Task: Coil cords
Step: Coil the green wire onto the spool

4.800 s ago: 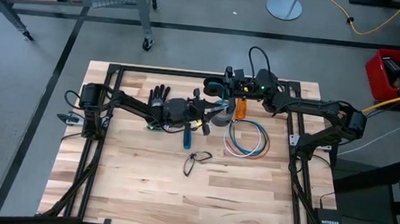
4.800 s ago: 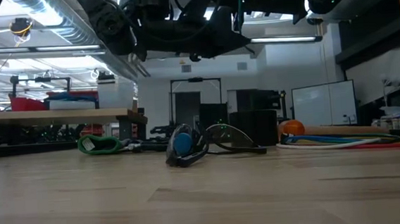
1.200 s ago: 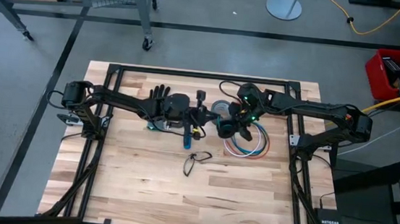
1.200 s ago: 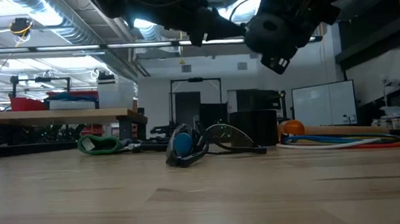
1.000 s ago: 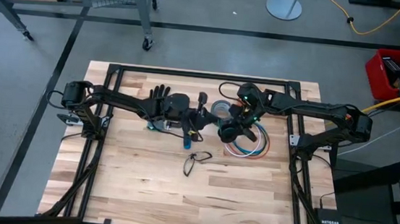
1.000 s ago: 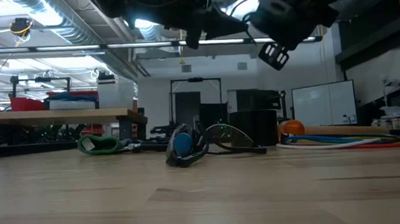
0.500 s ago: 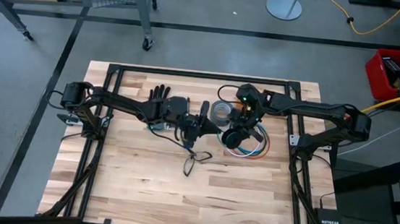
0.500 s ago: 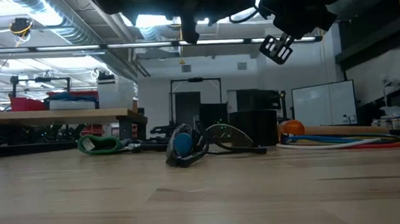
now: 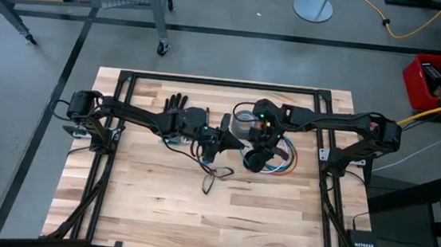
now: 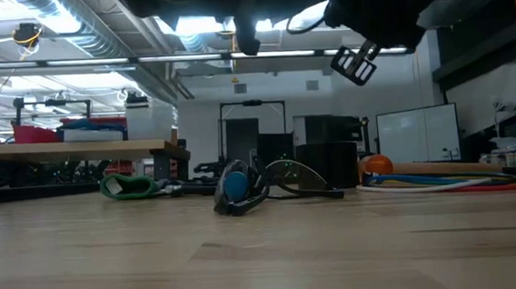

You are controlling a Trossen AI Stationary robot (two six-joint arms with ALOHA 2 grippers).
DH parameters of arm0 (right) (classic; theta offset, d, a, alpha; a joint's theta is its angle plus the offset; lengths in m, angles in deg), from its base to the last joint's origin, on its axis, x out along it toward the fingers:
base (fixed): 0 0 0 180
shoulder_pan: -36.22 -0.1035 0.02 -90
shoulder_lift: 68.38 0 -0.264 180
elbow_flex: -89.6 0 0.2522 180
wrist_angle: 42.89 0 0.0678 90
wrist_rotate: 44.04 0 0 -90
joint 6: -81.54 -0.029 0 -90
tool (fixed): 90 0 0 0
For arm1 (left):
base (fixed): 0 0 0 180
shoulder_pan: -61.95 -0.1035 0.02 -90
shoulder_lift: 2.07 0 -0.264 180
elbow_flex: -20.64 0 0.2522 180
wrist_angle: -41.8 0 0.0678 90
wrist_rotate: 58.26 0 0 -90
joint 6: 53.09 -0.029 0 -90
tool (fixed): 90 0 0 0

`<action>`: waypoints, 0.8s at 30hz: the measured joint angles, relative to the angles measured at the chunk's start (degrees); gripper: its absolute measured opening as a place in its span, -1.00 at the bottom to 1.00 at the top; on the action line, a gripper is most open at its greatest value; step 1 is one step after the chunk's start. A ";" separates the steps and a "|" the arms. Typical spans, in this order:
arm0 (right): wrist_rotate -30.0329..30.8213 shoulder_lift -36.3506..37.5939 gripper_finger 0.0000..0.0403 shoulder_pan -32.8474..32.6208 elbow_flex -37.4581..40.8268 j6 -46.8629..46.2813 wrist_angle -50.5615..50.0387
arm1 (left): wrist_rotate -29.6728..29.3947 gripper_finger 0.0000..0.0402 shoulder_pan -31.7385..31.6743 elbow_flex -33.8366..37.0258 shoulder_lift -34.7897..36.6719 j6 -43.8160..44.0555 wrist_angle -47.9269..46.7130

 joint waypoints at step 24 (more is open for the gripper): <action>-3.26 0.06 -1.00 0.04 -0.02 -2.33 3.87 | -4.59 -1.00 1.01 0.00 -0.02 3.27 4.30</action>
